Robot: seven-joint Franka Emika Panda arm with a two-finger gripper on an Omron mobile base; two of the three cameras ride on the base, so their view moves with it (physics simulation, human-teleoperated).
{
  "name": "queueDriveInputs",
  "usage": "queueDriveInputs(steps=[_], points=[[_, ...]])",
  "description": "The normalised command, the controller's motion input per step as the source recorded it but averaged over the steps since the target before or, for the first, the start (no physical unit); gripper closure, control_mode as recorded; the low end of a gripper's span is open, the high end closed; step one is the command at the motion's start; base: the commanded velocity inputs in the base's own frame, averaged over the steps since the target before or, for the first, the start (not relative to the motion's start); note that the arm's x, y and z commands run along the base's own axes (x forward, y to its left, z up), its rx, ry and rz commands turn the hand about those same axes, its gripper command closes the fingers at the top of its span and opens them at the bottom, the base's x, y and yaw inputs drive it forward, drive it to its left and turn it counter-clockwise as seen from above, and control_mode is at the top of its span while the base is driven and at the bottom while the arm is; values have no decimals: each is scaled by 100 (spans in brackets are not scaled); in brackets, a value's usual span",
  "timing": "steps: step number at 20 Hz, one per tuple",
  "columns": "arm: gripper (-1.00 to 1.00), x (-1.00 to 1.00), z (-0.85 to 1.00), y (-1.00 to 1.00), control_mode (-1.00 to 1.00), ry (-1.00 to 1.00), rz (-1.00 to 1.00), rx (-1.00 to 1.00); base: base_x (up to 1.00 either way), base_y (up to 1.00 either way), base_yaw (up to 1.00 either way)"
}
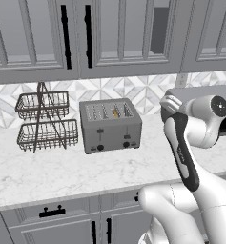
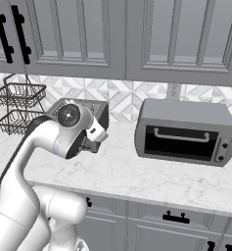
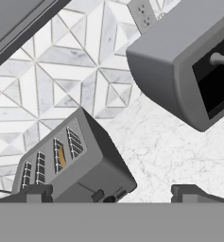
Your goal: Start the toaster. Once the lever pops up, take the bread to the plate on the dining counter.
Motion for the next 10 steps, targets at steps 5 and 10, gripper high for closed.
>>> queueDriveInputs(steps=[5,10], points=[[-100,0,0,0,-100,0,0,0,0,0,0],[-100,0,0,0,-100,0,0,0,0,0,0]])
